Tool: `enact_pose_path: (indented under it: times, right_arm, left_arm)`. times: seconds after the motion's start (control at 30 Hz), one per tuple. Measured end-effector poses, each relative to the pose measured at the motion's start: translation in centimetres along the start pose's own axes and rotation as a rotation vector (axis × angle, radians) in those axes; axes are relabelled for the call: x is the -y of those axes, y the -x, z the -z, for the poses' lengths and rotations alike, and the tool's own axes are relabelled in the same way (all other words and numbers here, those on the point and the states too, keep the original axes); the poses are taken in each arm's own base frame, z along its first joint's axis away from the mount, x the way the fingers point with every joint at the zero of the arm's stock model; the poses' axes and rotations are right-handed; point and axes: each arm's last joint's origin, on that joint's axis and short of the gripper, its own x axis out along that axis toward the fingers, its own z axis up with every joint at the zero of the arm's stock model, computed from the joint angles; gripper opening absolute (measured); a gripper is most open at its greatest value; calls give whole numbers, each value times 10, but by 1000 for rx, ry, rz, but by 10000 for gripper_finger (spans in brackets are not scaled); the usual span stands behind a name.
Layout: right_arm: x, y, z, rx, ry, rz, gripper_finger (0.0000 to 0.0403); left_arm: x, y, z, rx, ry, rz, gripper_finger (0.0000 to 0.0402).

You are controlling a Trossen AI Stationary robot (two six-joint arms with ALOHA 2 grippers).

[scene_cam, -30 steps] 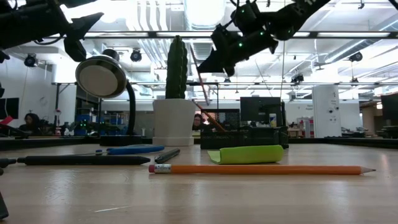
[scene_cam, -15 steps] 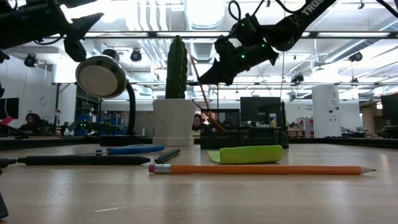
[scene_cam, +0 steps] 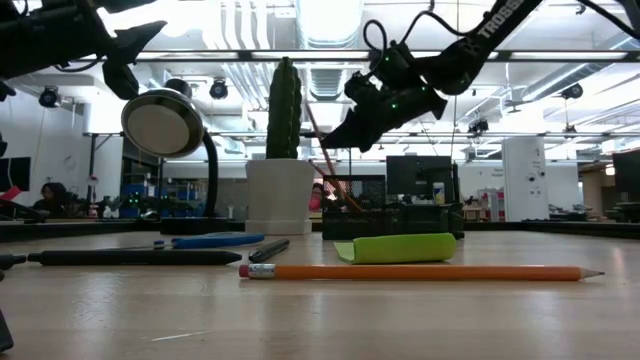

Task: Pick and place office supplies into organizer
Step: Put the top pencil into the left section of the desk organizer

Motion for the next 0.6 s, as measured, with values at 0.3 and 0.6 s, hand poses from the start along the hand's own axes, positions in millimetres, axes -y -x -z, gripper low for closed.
enact_pose_path:
  times: [0.3, 0.6]
  right_arm:
    - [5, -2, 12, -65, -41, -12, 8]
    - [10, 2, 20, -127, -43, -12, 9]
  left_arm:
    - [0, 0, 0, 1, 0, -1, 130]
    - [0, 0, 0, 2, 0, -2, 130]
